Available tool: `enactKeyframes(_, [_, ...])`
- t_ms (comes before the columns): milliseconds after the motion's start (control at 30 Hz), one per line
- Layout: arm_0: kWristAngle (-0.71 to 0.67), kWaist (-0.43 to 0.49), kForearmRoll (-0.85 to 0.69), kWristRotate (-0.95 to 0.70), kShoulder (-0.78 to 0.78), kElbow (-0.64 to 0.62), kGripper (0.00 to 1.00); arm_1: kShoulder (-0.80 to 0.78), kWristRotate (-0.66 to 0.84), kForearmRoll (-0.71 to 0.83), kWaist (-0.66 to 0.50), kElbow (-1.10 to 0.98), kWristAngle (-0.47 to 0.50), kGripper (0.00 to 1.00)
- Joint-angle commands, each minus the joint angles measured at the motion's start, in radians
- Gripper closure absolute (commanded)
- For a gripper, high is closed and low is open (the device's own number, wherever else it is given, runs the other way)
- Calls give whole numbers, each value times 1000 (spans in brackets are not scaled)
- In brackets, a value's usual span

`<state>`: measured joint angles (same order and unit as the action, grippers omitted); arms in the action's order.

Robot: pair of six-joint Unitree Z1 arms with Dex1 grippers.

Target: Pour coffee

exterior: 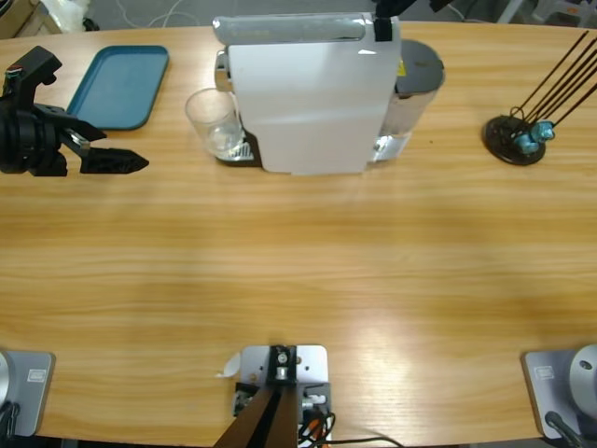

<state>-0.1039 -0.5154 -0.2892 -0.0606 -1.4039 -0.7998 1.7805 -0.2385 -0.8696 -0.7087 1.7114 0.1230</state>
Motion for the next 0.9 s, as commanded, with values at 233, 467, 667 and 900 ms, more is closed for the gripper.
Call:
enactKeyframes(233, [3, -6, 12, 2, -37, 33, 64, 35, -8, -10, 1, 20, 24, 1000])
enactKeyframes(467, [3, -6, 12, 2, -38, 33, 64, 39, -12, -9, 8, 16, 30, 1000])
enactKeyframes(667, [3, -6, 12, 1, -37, 33, 64, 42, -12, 9, 9, -24, 31, 1000])
enactKeyframes(900, [3, -6, 12, 1, -38, 33, 64, 45, -12, 14, 11, -35, 35, 1000])
